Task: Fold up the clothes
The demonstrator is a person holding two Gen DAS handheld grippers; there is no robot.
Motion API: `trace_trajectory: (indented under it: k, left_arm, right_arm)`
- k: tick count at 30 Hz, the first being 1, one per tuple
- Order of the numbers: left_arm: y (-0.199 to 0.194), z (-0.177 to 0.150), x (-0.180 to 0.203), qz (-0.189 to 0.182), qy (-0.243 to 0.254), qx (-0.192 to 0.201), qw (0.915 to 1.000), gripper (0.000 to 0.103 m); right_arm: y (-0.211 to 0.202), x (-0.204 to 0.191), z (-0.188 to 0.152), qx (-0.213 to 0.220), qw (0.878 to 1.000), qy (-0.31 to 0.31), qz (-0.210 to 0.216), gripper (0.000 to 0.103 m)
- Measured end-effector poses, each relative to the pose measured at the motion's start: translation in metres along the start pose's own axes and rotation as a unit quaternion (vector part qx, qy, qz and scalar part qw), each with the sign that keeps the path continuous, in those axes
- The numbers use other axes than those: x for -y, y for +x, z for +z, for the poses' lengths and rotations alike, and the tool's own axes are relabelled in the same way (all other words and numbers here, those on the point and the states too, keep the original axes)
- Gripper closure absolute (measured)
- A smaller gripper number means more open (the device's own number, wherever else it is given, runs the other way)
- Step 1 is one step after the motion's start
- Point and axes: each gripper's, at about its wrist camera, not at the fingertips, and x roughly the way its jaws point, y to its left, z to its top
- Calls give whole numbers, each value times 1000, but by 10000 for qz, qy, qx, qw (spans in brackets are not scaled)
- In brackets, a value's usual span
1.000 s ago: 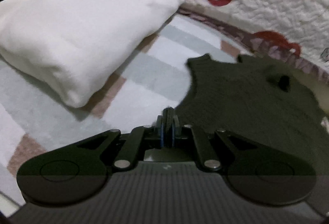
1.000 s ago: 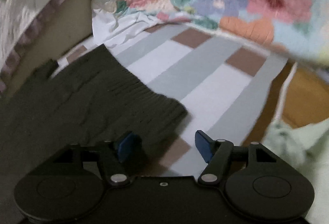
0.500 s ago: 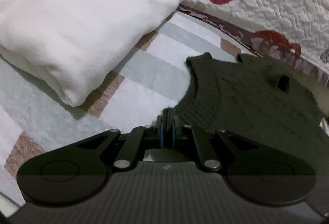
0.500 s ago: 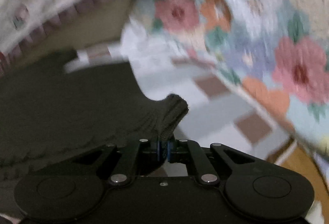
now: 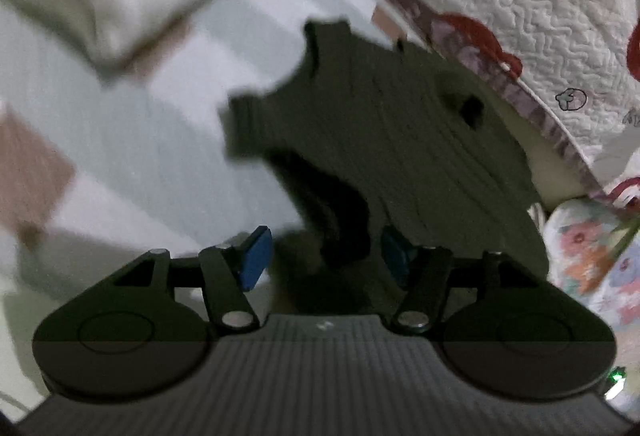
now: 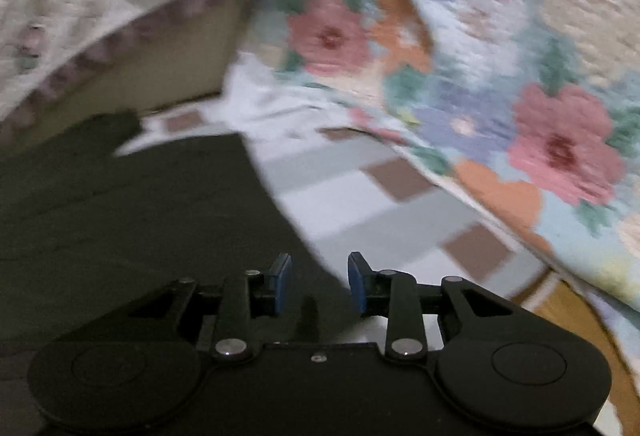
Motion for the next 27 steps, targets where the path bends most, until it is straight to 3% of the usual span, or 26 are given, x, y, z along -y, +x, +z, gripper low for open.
trace_trajectory:
  k: [2,5,7,9,10,11,12,13,15,18,20,22,25,27]
  left_arm:
    - [4,-6,9,210,87,-152,9996,43]
    - [11,-15,30,745,816,-79,9938,39]
    - [19,-18,32,1013,910,-5,9907,35]
    - [20,-17,33,952,806,134,9921,30]
    - [20,-17,34,916,807,175,9924,32]
    - [21,-17,34,798,882,201,9927,40]
    - [22,-18,35,571,1000,211,9931,78]
    - [23,-18,36,560,1068,246,9924,96]
    - [15,-20,41,639,1227,360,9897,95]
    - [-34,-31,58,1036,1600,1075,9758,96]
    - [-60,-40,57,1108,1460,1270,9748,96]
    - [-57,-52,46,1242,1250,1040,9788,97]
    - [-30,-63,34,1799,1287,724,9725,96]
    - [-28,-62,33,1747,1166,687,9753,96]
  right_arm:
    - [-1,-20,5,-108,9985,-133,528,65]
    - [1,-57,6,-311,9894,-449,1344,65]
    - [2,-85,4,-524,9736,-733,2099,65]
    - [2,-112,1,-732,9508,-1017,2834,65]
    - [2,-129,0,-820,9395,-1251,3081,65]
    - [2,-147,-2,-906,9271,-1482,3321,65]
    - [2,-161,-3,-952,9183,-1668,3462,65]
    - [1,-177,-4,-977,9099,-1847,3583,65]
    - [1,-205,-5,-997,8956,-2133,3774,65]
    - [2,-233,-6,-1000,8827,-2322,3961,65]
    - [2,-242,-10,-1033,8750,-2450,4046,64]
    - [4,-242,-19,-1089,8734,-2526,4018,59]
    - [13,-234,-27,-1217,8767,-2531,3906,59]
    - [14,-223,-28,-1270,8819,-2438,3829,59]
